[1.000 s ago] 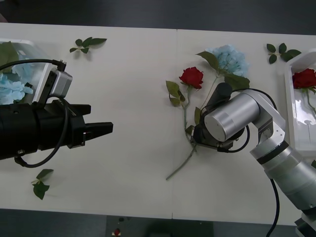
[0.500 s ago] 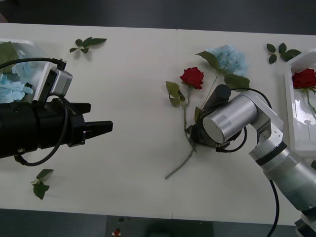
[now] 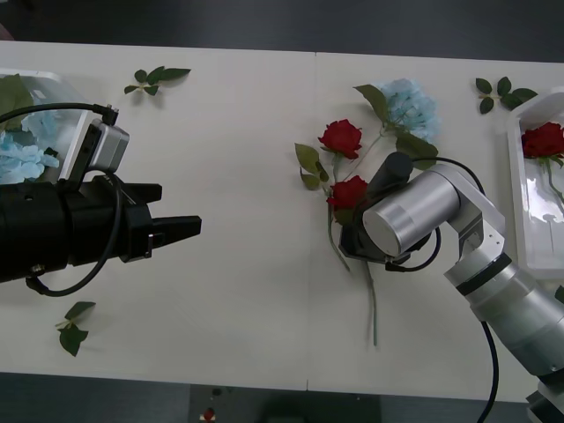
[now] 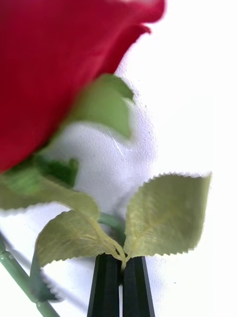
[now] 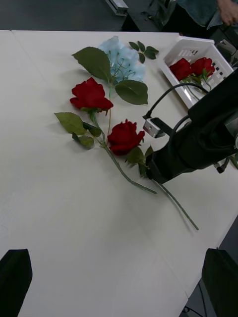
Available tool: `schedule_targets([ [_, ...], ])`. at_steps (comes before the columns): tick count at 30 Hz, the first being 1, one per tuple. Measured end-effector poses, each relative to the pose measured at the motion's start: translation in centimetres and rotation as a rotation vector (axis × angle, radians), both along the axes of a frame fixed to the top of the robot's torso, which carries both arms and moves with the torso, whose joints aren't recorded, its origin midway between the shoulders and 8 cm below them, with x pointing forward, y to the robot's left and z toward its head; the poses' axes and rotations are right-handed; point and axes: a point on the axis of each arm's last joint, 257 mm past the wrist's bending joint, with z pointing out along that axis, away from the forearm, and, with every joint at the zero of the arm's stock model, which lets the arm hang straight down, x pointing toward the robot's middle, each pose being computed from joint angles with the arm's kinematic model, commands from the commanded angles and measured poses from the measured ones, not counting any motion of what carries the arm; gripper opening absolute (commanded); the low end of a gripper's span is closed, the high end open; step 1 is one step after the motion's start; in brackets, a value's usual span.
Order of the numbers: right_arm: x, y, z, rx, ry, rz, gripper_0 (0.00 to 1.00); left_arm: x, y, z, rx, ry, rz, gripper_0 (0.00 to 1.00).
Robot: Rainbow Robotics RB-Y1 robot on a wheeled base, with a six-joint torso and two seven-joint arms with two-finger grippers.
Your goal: Put the red flowers into the right box and the blue flowers into the left box
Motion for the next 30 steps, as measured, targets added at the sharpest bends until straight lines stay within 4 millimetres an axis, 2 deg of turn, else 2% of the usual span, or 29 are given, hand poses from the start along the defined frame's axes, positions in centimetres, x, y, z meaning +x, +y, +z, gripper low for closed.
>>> schedule_targets([
  [7, 0.4, -0.4, 1.7, -0.029, 0.009, -0.002, 0.0, 0.0, 0.0, 0.0, 0.0, 0.0, 0.0, 1.0],
  [13, 1.4, -2.4, 6.5, -0.031, -0.052, -0.014, 0.0, 0.0, 0.0, 0.0, 0.0, 0.0, 0.0, 1.0],
  [20, 1.8, -7.0, 12.8, -0.004, -0.112, -0.037, 0.0, 0.0, 0.0, 0.0, 0.0, 0.0, 0.0, 1.0],
  [24, 2.9, -10.0, 16.7, 0.068, -0.159, -0.105, 0.0, 0.0, 0.0, 0.0, 0.0, 0.0, 0.0, 1.0],
  [28, 4.1, -14.3, 20.3, 0.089, -0.226, -0.194, 0.0, 0.0, 0.0, 0.0, 0.0, 0.0, 0.0, 1.0],
  [30, 4.0, -17.2, 21.7, 0.069, -0.245, -0.243, 0.0, 0.0, 0.0, 0.0, 0.0, 0.0, 0.0, 1.0],
])
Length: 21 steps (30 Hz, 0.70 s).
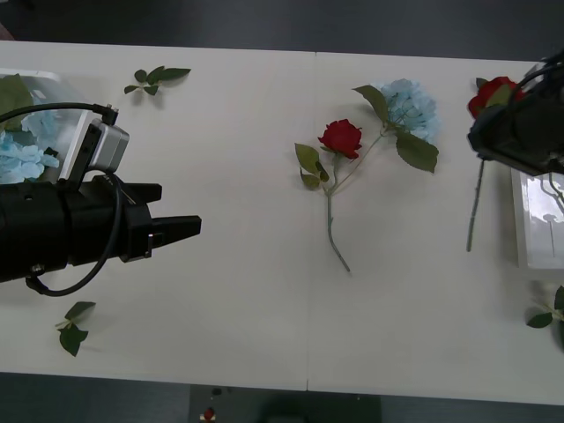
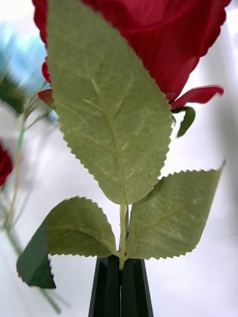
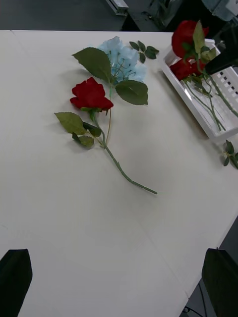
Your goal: Put the red flowers into the right box and the blue flowers into the left box
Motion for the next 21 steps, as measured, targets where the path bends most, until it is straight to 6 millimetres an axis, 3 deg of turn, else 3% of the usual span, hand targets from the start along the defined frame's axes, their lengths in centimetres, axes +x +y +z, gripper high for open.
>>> schedule_targets([
  [6, -1.2, -10.4, 2.7, -0.072, -0.034, -0.193, 0.0, 0.0, 0.0, 0.0, 0.0, 0.0, 0.0, 1.0],
  [9, -2.0, -15.8, 2.9, -0.138, -0.028, -0.222, 0.0, 0.0, 0.0, 0.0, 0.0, 0.0, 0.0, 1.0],
  [13, -2.5, -21.4, 2.4, -0.168, -0.022, -0.229, 0.0, 0.0, 0.0, 0.0, 0.0, 0.0, 0.0, 1.0],
  [16, -2.3, -24.1, 1.5, -0.148, -0.039, -0.259, 0.0, 0.0, 0.0, 0.0, 0.0, 0.0, 0.0, 1.0],
  [21, -1.7, -26.9, -0.5, -0.216, -0.037, -0.221, 0.0, 0.0, 0.0, 0.0, 0.0, 0.0, 0.0, 1.0],
])
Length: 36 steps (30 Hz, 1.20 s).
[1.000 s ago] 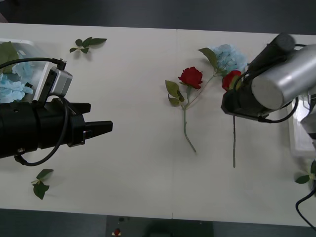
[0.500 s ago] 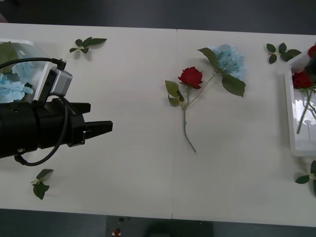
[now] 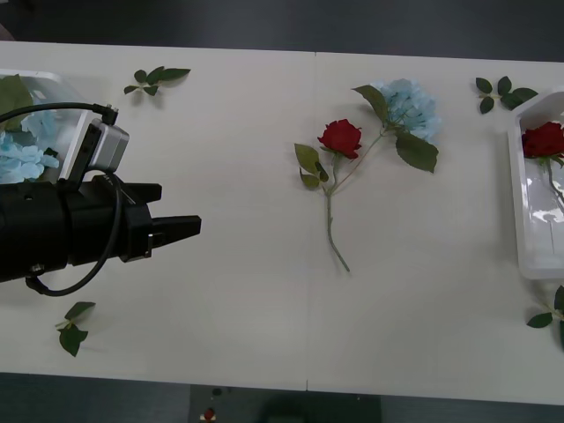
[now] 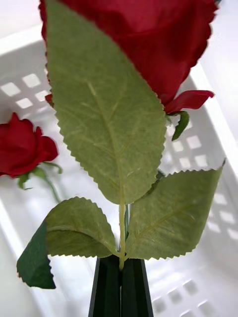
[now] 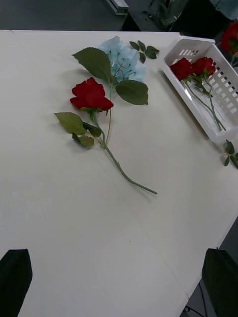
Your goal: Put the red flowers into the right box and the blue flowers into the left box
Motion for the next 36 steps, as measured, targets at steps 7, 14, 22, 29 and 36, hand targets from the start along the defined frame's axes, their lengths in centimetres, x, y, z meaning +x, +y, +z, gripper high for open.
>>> schedule_targets([
  [7, 0.4, -1.8, -3.6, -0.05, 0.038, 0.034, 0.6, 0.0, 0.0, 0.0, 0.0, 0.0, 0.0, 1.0],
  [14, 0.8, -0.8, -4.3, -0.036, 0.042, 0.062, 0.93, 0.0, 0.0, 0.0, 0.0, 0.0, 0.0, 1.0],
  [22, 0.0, 5.0, -2.7, 0.045, 0.113, 0.174, 0.93, 0.0, 0.0, 0.0, 0.0, 0.0, 0.0, 1.0],
  [29, 2.8, 13.2, 0.2, 0.189, 0.079, 0.243, 0.93, 0.0, 0.0, 0.0, 0.0, 0.0, 0.0, 1.0],
  [36, 6.3, 23.1, -0.4, 0.423, 0.021, 0.199, 0.94, 0.0, 0.0, 0.0, 0.0, 0.0, 0.0, 1.0],
])
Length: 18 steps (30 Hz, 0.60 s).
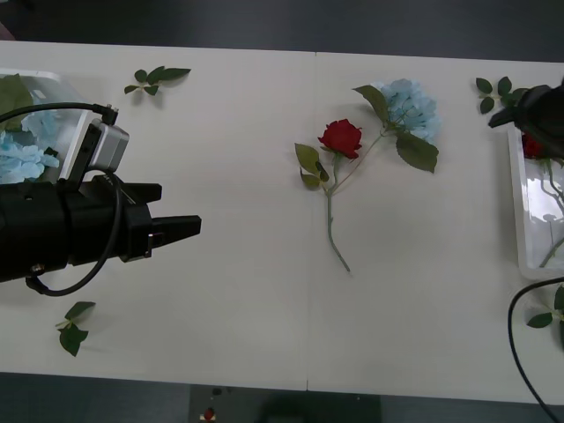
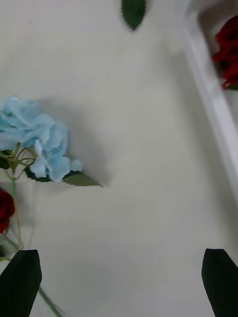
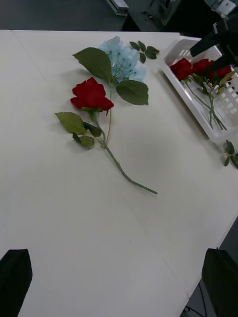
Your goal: Put the red flowers into the right box and the blue flowers into the left box
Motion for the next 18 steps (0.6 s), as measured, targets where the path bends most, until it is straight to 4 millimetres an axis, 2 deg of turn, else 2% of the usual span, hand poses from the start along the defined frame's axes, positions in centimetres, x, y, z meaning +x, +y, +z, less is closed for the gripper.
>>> schedule_targets([
  [5, 1.8, 5.3, -2.2, -0.019, 0.009, -0.023, 0.94, 0.0, 0.0, 0.0, 0.0, 0.0, 0.0, 1.0],
  [11, 2.4, 10.4, -4.9, -0.021, 0.033, -0.087, 0.94, 0.0, 0.0, 0.0, 0.0, 0.0, 0.0, 1.0],
  [18, 2.0, 13.2, -7.2, -0.039, 0.055, -0.164, 0.93, 0.0, 0.0, 0.0, 0.0, 0.0, 0.0, 1.0],
])
